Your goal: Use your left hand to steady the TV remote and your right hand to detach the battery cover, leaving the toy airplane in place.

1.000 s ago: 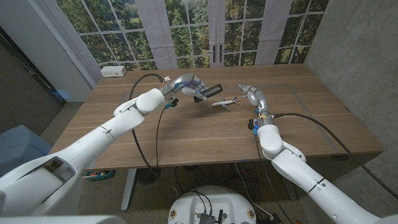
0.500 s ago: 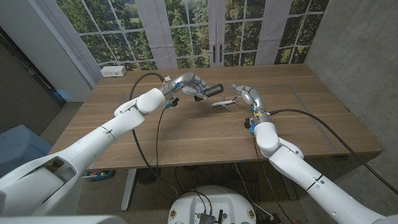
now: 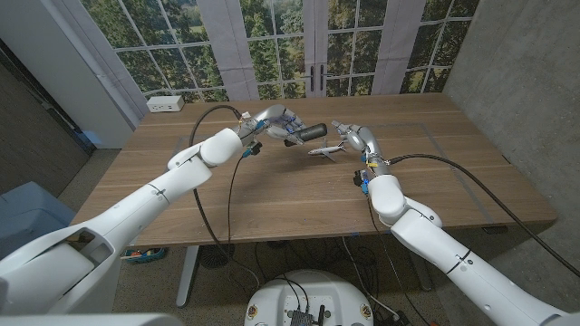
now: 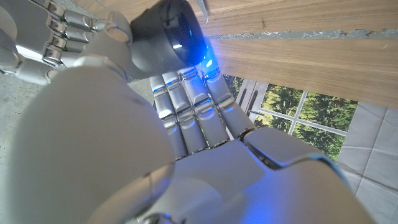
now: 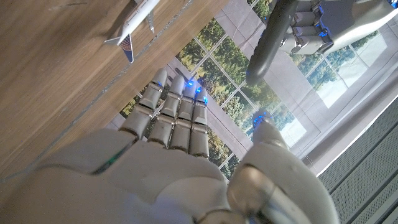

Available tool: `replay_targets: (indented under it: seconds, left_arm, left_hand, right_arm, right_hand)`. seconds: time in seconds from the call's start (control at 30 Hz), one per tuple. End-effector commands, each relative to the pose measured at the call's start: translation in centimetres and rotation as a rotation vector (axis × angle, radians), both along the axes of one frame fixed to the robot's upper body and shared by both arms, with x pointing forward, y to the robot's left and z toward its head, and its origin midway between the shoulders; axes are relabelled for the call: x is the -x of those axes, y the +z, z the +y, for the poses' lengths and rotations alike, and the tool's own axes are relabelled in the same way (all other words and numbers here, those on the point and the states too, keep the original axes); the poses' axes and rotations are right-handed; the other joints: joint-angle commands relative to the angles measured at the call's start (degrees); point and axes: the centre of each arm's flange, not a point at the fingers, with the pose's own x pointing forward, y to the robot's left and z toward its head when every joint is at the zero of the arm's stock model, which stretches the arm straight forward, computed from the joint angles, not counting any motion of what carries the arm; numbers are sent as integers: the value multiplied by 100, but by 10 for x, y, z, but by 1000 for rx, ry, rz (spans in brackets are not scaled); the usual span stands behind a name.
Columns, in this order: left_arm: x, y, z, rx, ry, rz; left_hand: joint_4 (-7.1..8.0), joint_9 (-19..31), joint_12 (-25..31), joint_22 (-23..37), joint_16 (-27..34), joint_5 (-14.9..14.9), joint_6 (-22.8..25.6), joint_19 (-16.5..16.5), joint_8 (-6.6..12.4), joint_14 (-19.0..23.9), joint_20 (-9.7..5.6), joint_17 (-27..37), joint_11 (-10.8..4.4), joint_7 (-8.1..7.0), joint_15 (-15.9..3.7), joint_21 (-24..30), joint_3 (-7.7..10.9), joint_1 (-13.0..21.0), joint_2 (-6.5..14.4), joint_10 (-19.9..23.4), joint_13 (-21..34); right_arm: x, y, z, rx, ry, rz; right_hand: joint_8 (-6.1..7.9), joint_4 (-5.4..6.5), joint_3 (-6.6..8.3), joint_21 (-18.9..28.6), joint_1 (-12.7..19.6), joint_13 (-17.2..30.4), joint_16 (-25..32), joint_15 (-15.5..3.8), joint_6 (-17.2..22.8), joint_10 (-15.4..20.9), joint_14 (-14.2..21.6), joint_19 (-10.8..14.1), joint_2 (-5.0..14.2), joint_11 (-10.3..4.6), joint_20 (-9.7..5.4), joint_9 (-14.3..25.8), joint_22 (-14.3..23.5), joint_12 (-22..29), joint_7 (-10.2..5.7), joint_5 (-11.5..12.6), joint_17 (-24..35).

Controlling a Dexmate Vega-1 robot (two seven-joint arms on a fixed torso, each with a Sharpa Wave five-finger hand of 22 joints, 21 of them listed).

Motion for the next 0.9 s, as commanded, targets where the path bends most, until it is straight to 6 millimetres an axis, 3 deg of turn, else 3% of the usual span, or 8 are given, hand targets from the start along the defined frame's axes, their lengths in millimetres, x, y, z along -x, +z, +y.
replay_targets:
  seconds: [0.03,0.3,0.47,0.53,0.6,0.73,0.9]
  left_arm:
    - [5,-3,-5,-9,-10,-19]
    - [7,-5,-6,-11,-5,-19]
    - [8,-5,-6,-8,-5,-21]
    - [9,-5,-5,1,-11,-21]
    - [9,-4,-4,17,-18,-17]
    - [5,-4,3,63,-34,7]
    - [-3,-5,12,163,-62,87]
  left_hand:
    - [-12,34,-3,14,11,41,43,-51,-32,423,-671,27,-114,8,-693,47,34,1356,1382,113,33]
    - [-11,35,-16,7,1,44,45,-78,-43,420,-670,49,-119,3,-693,100,37,1362,1377,111,41]
    - [-12,36,-22,1,-2,46,47,-99,-50,424,-670,65,-116,2,-693,136,40,1368,1372,120,45]
    - [-11,36,-23,0,-3,46,48,-103,-52,424,-668,69,-115,0,-692,145,40,1368,1371,121,47]
    - [-11,36,-26,-1,-5,46,47,-106,-54,424,-668,72,-113,-2,-692,153,41,1369,1370,118,49]
    - [-9,37,-31,-5,-8,47,57,-118,-55,426,-666,83,-110,5,-692,179,42,1370,1370,122,52]
    - [-10,38,-34,-11,-12,47,66,-131,-57,427,-666,95,-107,12,-692,210,44,1374,1366,131,58]
  right_arm:
    - [-1,2,5,34,20,55]
    - [-1,2,6,47,55,76]
    - [-1,0,6,60,39,81]
    - [0,0,7,79,18,79]
    - [0,1,5,104,7,80]
    - [0,3,3,148,6,88]
    - [-1,5,1,170,18,102]
  right_hand:
    - [75,-40,-29,46,145,137,114,-31,99,157,105,61,8,-34,-8,63,16,124,5,6,146]
    - [146,-24,-67,41,227,296,218,-39,162,241,148,26,14,-34,-21,127,22,255,36,4,310]
    - [137,-9,-115,34,259,417,239,-35,65,89,34,-11,-2,-42,14,172,28,272,11,-2,439]
    - [94,1,-160,32,280,508,252,-13,-90,-162,-78,-37,-23,-68,39,200,33,225,7,-6,548]
    - [-108,22,-270,19,302,647,250,52,-597,-723,-394,-122,-91,31,50,185,43,37,50,-4,752]
    - [-266,31,-360,-25,322,697,134,103,-933,-1218,-822,-276,-162,55,76,125,46,-178,-4,6,861]
    - [-310,24,-388,-63,359,709,68,131,-1027,-1370,-998,-387,-189,16,84,101,45,-254,-40,21,885]
